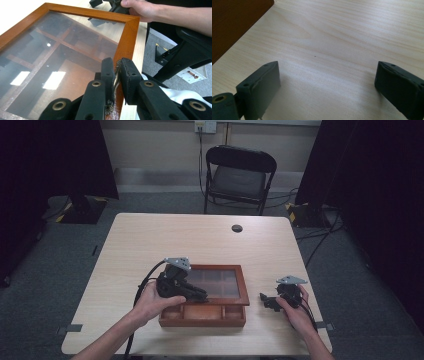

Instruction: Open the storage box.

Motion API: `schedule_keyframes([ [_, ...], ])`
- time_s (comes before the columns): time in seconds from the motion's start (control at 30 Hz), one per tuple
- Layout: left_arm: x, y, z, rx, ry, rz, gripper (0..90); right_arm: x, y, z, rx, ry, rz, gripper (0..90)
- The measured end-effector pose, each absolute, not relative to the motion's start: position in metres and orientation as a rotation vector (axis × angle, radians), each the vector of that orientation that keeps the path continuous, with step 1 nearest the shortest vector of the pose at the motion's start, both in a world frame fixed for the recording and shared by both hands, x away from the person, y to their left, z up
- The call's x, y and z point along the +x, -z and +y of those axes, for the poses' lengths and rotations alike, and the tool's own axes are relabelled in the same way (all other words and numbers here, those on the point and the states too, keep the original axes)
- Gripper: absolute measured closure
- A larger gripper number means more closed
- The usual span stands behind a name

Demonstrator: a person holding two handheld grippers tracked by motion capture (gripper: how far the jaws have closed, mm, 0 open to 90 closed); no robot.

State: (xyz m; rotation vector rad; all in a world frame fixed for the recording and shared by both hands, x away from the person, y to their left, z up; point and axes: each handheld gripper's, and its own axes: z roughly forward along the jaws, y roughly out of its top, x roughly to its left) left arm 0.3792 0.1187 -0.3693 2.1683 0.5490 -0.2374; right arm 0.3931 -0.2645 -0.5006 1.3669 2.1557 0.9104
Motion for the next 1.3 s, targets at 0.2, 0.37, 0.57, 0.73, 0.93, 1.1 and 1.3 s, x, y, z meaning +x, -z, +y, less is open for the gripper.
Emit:
schedule_keyframes([
  [0.2,0.381,0.362,0.117,2.19,0.217,0.554,80.9,0.393,0.501,-0.264,1.367,-0.911,2.156,5.6],
  [0.37,0.386,0.357,0.118,2.193,0.239,0.543,81.1,0.393,0.501,-0.264,1.367,-0.911,2.156,5.6],
  [0.57,0.389,0.353,0.118,2.197,0.24,0.534,81.2,0.393,0.501,-0.264,1.367,-0.911,2.156,5.6],
  [0.73,0.391,0.35,0.119,2.188,0.238,0.535,81.2,0.393,0.501,-0.264,1.367,-0.91,2.156,5.6],
  [0.93,0.392,0.349,0.117,2.197,0.238,0.534,81.3,0.393,0.501,-0.264,1.367,-0.91,2.156,5.6],
  [1.1,0.393,0.344,0.117,2.203,0.22,0.536,81.3,0.393,0.501,-0.264,1.367,-0.911,2.156,5.5],
  [1.3,0.396,0.341,0.117,2.193,0.218,0.543,81.4,0.393,0.501,-0.264,1.368,-0.912,2.155,5.6],
])
